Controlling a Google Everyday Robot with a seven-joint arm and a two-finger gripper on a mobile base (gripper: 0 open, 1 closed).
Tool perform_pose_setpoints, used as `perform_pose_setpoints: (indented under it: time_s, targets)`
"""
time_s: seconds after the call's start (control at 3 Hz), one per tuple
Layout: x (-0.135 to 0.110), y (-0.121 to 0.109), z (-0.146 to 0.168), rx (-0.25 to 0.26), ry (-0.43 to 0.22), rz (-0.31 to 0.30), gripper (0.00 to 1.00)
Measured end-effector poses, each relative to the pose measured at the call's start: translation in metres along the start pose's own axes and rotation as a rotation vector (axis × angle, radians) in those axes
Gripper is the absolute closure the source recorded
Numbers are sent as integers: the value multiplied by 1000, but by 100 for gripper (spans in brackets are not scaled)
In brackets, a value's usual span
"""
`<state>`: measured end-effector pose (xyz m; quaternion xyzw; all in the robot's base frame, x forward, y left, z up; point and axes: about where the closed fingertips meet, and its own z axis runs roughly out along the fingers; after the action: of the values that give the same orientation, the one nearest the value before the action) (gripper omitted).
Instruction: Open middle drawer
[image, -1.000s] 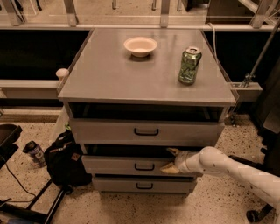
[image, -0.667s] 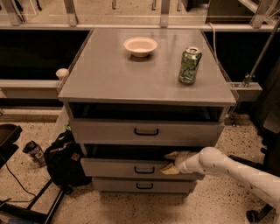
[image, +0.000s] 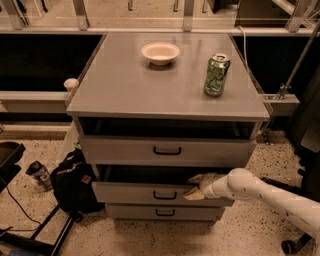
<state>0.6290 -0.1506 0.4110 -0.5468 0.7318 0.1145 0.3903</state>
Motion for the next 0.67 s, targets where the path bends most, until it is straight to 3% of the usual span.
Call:
perform_pose_setpoints:
  time_s: [0.67]
  targets:
    - [-2,4,-6,0,-5,-4,100]
